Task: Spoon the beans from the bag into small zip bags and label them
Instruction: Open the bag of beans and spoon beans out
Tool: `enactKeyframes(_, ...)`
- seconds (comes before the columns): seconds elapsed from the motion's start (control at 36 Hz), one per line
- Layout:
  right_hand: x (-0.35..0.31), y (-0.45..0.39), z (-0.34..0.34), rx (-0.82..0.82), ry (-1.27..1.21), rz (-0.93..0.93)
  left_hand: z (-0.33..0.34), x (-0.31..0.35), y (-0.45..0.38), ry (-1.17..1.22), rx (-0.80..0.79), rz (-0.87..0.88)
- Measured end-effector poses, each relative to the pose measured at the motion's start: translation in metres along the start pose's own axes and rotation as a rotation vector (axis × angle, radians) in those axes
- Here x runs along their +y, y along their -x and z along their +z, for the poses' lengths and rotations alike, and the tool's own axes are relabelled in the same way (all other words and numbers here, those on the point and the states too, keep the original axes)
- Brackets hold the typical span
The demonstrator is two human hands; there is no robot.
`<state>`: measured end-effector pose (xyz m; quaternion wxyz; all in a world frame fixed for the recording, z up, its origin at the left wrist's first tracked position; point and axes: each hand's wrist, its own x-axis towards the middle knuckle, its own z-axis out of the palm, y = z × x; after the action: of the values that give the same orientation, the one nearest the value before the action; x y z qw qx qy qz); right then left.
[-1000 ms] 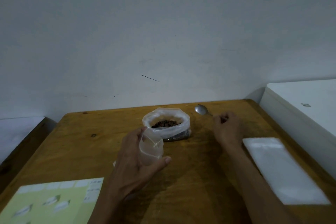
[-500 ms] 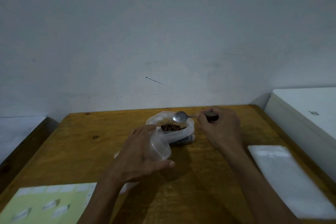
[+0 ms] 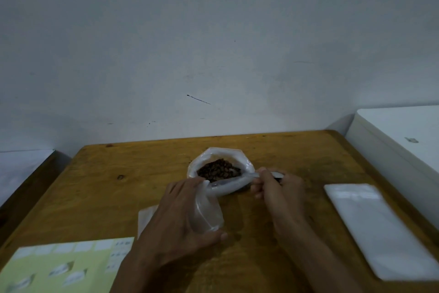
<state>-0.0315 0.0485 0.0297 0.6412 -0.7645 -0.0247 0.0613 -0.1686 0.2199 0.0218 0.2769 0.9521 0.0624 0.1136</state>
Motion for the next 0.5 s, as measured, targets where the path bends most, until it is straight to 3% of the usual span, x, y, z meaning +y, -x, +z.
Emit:
enactKeyframes(0.22,-0.010,-0.004,-0.005,0.000,-0.272,0.154,0.001,0.002,0.000,0.055,0.049,-0.026)
enactKeyframes(0.5,-0.039,-0.003,-0.017,-0.098,-0.377,0.023,-0.004,0.002,-0.003,0.136,0.244,-0.139)
